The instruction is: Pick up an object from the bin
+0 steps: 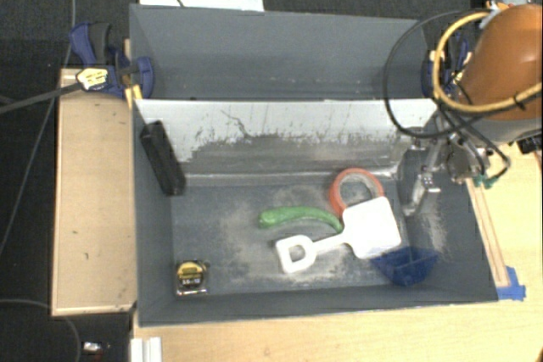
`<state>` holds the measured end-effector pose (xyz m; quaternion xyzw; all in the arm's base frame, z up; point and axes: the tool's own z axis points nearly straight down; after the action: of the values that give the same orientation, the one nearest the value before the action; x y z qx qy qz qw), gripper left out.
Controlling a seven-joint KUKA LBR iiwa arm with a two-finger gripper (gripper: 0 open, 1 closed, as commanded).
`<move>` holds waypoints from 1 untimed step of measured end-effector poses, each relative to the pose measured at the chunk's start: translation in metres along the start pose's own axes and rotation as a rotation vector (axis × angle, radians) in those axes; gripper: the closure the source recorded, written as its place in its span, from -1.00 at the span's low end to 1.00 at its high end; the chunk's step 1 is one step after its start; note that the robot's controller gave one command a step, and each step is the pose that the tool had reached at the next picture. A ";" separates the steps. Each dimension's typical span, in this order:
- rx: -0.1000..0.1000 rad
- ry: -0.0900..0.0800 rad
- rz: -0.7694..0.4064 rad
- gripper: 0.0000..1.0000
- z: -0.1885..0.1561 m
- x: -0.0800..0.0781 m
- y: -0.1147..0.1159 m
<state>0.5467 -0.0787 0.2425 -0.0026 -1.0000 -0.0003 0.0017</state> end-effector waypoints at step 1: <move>0.001 -0.008 -0.004 -1.00 -0.004 -0.001 0.000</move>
Offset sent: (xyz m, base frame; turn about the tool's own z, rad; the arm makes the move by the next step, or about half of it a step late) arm -0.0504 0.0664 -0.1725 -0.1984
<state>0.5481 -0.0783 0.2464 -0.0008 -1.0000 0.0002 -0.0021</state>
